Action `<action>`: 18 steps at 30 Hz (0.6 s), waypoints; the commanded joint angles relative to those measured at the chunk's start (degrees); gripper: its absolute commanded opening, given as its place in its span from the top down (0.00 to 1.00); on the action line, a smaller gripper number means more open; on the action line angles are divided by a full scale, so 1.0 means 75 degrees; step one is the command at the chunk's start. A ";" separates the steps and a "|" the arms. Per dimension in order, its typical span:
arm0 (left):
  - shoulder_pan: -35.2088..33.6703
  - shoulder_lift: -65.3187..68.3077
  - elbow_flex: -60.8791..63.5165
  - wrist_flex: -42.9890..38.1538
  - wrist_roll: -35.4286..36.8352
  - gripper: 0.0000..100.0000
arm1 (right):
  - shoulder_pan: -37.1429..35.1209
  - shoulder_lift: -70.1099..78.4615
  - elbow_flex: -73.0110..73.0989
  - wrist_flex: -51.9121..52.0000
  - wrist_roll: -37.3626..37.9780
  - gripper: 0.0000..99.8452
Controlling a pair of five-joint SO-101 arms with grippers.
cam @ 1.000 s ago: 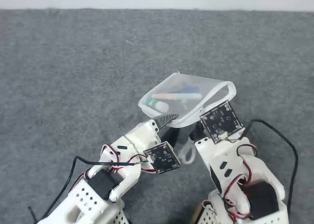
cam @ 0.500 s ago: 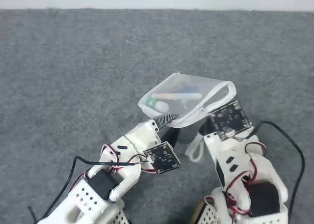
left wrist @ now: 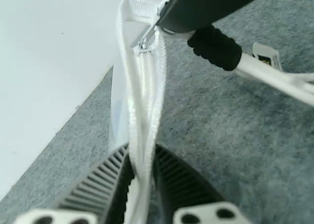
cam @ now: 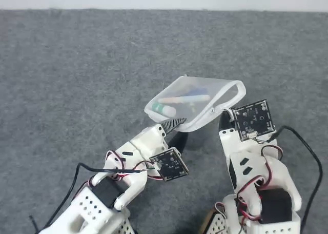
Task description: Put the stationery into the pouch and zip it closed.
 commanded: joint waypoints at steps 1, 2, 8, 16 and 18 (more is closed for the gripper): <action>-0.0070 -0.0023 -0.0123 0.0141 -0.0035 0.99 | 0.0604 0.0076 -0.0059 -0.0463 -0.0129 0.99; -0.0070 -0.0023 -0.0123 0.0176 -0.0035 0.99 | 0.0709 0.0076 -0.0059 -0.0522 -0.0129 0.99; -0.0023 -0.0023 -0.0158 0.0340 -0.0035 0.99 | 0.0967 0.0076 0.0293 -0.1178 -0.0117 0.99; -0.0023 -0.0023 -0.0158 0.0340 -0.0035 0.99 | 0.1389 0.0111 0.0399 -0.1577 -0.0141 0.99; -0.0023 -0.0023 -0.0158 0.0340 -0.0035 0.99 | 0.1530 0.0358 0.0387 -0.1729 -0.0152 0.99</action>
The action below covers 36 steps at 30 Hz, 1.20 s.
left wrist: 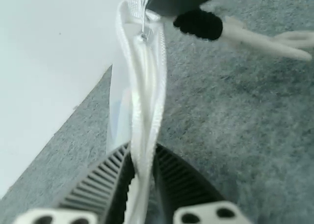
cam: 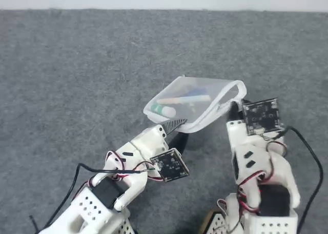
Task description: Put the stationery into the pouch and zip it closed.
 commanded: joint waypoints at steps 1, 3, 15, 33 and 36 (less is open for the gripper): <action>-0.0035 -0.0023 -0.0135 0.0270 -0.0035 0.99 | 0.0768 0.0557 -0.0152 -0.0686 -0.0129 0.99; -0.0047 -0.0023 -0.0135 0.0270 -0.0035 0.99 | 0.0873 0.1131 -0.0176 -0.1002 -0.0141 0.99; -0.0070 -0.0023 -0.0135 0.0270 -0.0035 0.99 | 0.1201 0.2737 -0.0809 -0.1623 -0.0328 0.99; -0.0082 -0.0035 -0.0135 0.0270 -0.0035 0.99 | 0.2303 0.4448 -0.1032 -0.2749 -0.0903 0.99; -0.0082 -0.0035 -0.0135 0.0270 -0.0035 0.99 | 0.2467 0.5011 -0.1418 -0.2549 -0.1067 0.99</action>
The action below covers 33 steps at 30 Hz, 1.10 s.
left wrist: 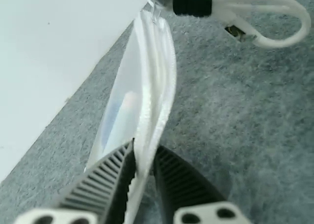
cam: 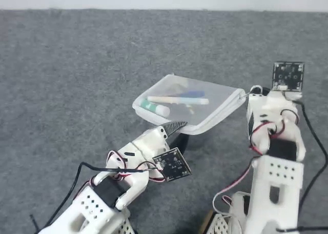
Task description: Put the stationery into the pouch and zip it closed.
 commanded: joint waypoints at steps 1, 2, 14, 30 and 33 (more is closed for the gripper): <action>-0.0082 -0.0129 -0.0170 0.0164 -0.0035 0.99 | 0.0733 0.0885 -0.1055 -0.0123 -0.0328 0.99; -0.0082 -0.0129 -0.0170 0.0164 -0.0035 0.99 | 0.0733 0.1061 -0.1160 -0.0076 -0.0375 0.99; -0.0082 -0.0129 -0.0170 0.0164 -0.0035 0.99 | 0.0686 0.1764 -0.1383 0.0076 -0.0481 0.99; -0.0094 -0.0129 -0.0229 0.0141 -0.0023 0.99 | -0.0252 0.1764 -0.1278 0.0709 -0.0434 0.99; -0.0246 -0.0129 -0.0322 0.0141 0.0082 0.99 | -0.0486 0.1764 -0.1125 0.0674 -0.0434 0.99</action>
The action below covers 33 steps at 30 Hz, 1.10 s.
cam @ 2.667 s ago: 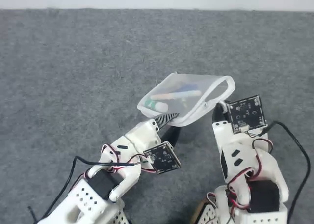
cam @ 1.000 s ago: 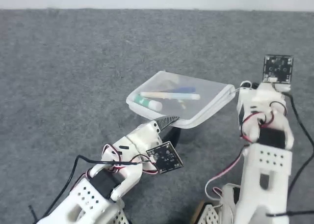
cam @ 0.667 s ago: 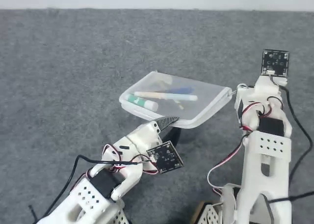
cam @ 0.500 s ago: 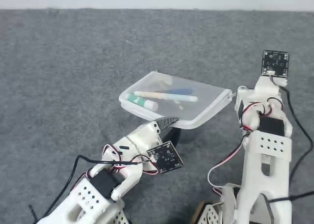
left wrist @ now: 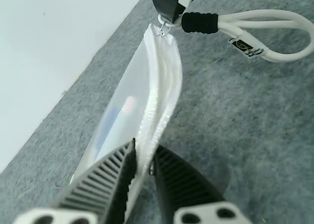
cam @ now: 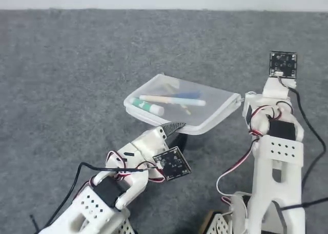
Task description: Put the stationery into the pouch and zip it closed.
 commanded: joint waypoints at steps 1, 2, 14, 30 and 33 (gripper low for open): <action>-0.0352 -0.0141 -0.0381 0.0012 0.0199 0.99 | -0.0229 -0.0006 -0.0293 -0.0041 -0.0035 0.99; -0.0481 -0.0141 -0.0463 0.0000 0.0316 0.99 | -0.0264 -0.0006 -0.0293 -0.0029 -0.0035 0.99; -0.1782 -0.0141 -0.1049 -0.0035 0.1559 0.99 | -0.1401 0.0088 0.0211 -0.0064 -0.0094 0.99; -0.2133 -0.0141 -0.1717 0.0645 0.2379 0.96 | -0.2655 0.0076 0.1254 -0.1131 0.0527 0.99; -0.2122 -0.0141 -0.1952 0.1125 0.3083 0.87 | -0.2667 0.0076 0.1254 -0.1119 0.0551 0.99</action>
